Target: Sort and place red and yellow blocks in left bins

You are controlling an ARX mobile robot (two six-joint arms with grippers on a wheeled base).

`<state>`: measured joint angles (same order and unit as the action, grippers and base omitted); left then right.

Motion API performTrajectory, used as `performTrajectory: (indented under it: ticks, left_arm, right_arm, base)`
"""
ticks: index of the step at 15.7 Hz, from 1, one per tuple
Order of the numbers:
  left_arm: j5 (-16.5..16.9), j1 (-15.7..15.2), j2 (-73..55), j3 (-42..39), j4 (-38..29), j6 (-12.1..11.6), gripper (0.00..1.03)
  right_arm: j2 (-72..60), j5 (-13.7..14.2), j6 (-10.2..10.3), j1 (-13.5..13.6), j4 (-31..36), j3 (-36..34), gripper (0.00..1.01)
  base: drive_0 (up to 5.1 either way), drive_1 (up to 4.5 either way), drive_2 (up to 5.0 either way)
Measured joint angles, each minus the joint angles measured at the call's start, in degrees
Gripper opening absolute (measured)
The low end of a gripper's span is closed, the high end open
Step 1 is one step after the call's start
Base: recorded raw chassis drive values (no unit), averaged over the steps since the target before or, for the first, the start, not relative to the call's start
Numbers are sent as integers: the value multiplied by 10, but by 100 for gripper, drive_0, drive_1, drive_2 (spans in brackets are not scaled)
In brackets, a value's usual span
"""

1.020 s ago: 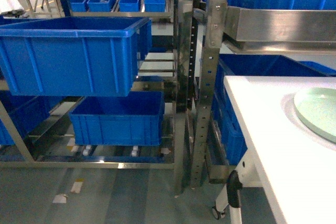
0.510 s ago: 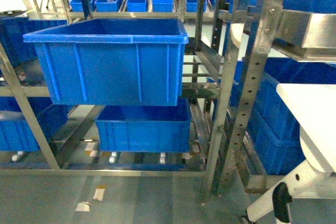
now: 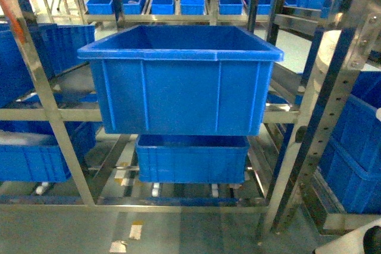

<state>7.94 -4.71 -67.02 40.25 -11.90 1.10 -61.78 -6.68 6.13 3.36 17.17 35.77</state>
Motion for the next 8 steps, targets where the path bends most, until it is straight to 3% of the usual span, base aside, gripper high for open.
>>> performTrajectory:
  ticks: [8]
  left_arm:
    - [0, 0, 0, 0, 1, 0, 26]
  right_arm:
    - [0, 0, 0, 0, -1, 0, 27]
  base:
    - [-480, 307, 195]
